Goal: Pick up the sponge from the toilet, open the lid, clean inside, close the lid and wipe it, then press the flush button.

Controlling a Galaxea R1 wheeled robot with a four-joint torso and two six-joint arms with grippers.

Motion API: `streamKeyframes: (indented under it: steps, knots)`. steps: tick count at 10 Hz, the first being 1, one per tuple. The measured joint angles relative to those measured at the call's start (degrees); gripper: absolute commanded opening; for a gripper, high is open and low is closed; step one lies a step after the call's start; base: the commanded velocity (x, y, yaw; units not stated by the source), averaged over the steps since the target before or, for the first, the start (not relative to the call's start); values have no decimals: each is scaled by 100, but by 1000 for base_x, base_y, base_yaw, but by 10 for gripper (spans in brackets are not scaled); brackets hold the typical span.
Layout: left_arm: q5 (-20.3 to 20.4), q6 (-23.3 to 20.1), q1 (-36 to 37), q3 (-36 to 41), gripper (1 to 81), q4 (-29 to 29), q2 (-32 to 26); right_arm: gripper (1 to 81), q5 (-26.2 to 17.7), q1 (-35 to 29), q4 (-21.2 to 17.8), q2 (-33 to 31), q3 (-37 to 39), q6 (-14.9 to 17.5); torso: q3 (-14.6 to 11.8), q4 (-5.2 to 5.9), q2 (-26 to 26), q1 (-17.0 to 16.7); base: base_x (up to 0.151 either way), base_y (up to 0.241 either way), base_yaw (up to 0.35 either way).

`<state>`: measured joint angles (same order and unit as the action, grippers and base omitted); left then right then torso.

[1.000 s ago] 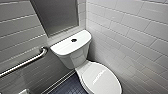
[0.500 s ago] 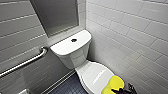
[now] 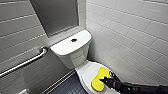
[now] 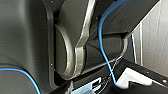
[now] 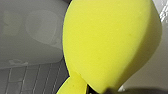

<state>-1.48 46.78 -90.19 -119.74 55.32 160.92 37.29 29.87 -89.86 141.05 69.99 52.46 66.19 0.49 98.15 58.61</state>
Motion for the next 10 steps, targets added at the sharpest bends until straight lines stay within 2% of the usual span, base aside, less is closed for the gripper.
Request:
streamKeyframes:
  steps: [4, 6, 10]
  knots:
    - [2, 2, 0, -6, 811, -1, -44, 10, -2, -372, -811, 1259, 1574, 766, 0, 0, -2, 0, 0, 0, 0]
    - [0, 5, -2, -6, 811, -4, -46, 10, -119, -495, -1047, 1720, 2331, 1008, 2, 0, -2, 0, 0, 0, 0]
    - [0, 24, 0, -123, 811, -4, -44, 10, -920, -580, -1259, 2398, 3819, 1209, 2, 0, -2, 0, 0, 0, 0]
